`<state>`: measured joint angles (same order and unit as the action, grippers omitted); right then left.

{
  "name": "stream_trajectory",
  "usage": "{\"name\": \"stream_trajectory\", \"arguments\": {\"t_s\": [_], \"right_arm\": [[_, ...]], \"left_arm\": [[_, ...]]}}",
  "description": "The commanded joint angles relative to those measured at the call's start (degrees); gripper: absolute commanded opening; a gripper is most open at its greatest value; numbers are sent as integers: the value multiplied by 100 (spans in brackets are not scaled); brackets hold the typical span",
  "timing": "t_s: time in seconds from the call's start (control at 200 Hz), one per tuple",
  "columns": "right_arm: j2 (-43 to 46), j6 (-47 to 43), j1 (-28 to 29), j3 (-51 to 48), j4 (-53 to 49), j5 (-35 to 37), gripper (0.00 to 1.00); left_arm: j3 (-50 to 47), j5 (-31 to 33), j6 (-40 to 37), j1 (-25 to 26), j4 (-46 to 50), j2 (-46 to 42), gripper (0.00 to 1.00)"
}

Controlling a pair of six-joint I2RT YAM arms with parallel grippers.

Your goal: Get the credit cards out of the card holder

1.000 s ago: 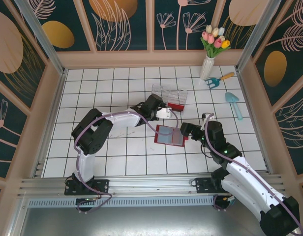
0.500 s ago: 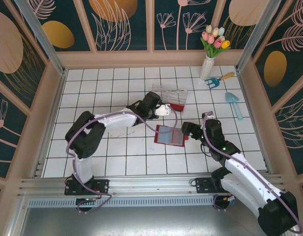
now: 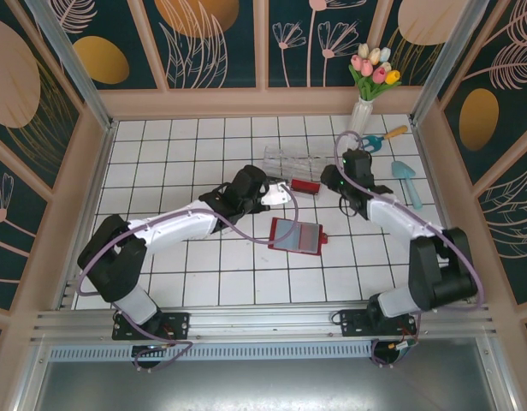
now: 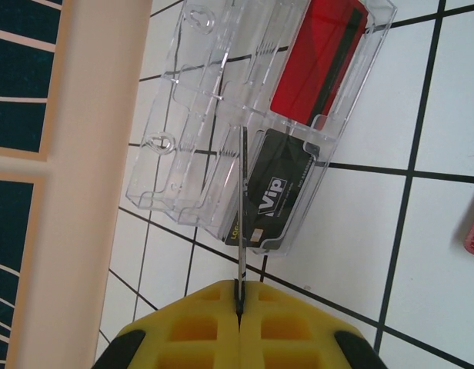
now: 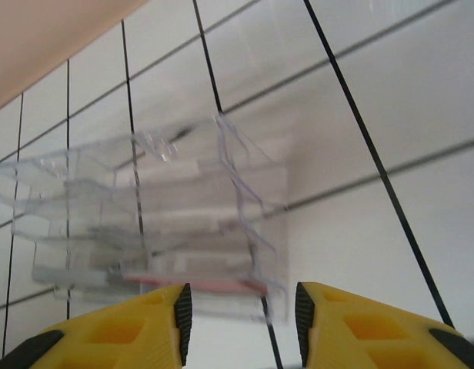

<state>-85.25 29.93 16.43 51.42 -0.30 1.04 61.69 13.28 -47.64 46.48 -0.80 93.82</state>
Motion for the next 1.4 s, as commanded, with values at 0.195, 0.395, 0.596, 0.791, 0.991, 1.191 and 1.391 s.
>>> {"name": "stream_trajectory", "arguments": {"t_s": [0.195,0.395,0.596,0.791,0.991,1.191,1.391], "right_arm": [[-1294,-269,-77,1276,-224,102,40],[-1693,-399,-99,1577,-350,181,38],[-1897,-505,-108,1838,-443,261,38],[-2071,-582,-155,1992,-496,230,33],[-2095,-663,-152,1998,-539,50,19],[-1877,-689,-66,1773,-546,-152,15],[-1564,-695,243,1441,-582,-162,17]], "left_arm": [[-34,-42,146,68,20,-228,0],[-61,-54,164,79,-8,-233,0],[-67,-53,171,72,-8,-206,0],[-74,-62,169,79,-8,-181,0],[-70,-39,164,70,-13,-165,0],[-60,-53,159,75,40,-162,0],[-26,-187,253,132,276,-163,0]]}}
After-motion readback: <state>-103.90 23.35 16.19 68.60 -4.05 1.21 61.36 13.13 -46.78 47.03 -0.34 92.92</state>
